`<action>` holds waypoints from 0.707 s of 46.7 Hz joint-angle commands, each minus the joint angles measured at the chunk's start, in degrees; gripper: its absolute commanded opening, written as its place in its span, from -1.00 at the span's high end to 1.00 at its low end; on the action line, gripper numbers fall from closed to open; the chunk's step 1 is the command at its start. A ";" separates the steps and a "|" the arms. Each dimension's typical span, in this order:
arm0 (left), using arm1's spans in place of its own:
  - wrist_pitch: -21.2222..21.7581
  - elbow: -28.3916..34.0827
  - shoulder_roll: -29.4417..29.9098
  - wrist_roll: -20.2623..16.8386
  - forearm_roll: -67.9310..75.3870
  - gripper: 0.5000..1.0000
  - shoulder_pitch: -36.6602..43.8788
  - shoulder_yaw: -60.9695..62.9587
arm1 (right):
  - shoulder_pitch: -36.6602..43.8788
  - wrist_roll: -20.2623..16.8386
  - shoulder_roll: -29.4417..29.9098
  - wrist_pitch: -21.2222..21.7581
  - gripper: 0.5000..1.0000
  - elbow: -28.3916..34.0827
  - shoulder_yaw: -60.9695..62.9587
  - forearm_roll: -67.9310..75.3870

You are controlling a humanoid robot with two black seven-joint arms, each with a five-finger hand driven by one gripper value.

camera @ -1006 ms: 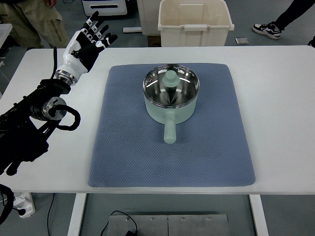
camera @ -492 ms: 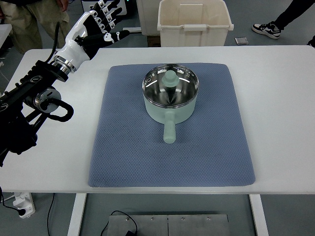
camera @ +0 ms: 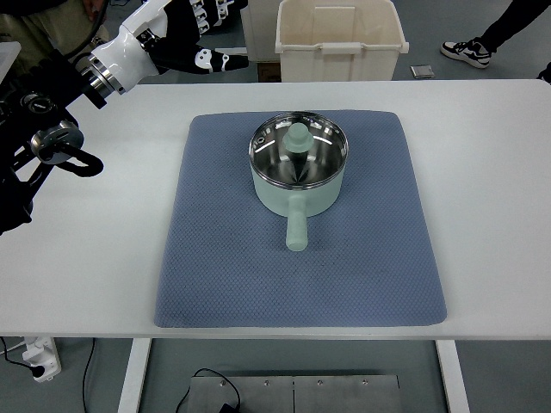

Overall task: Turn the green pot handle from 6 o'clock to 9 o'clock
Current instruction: 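Raise the left hand and swing it over toward the green saucepan, then lower the left hand onto the saucepan handle nearest the robot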

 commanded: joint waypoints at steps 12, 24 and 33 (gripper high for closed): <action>-5.91 -4.89 0.70 -0.08 9.40 -1.00 -0.07 0.64 | -0.01 0.00 0.00 0.01 -1.00 0.00 0.00 0.00; -6.26 -13.50 6.76 -0.25 10.72 -1.00 -4.37 8.89 | -0.01 0.00 0.00 0.01 -1.00 0.00 0.00 0.00; -6.26 -17.72 9.84 -0.34 11.25 -1.00 -8.85 17.85 | -0.01 0.00 0.00 0.01 -1.00 0.00 0.00 0.00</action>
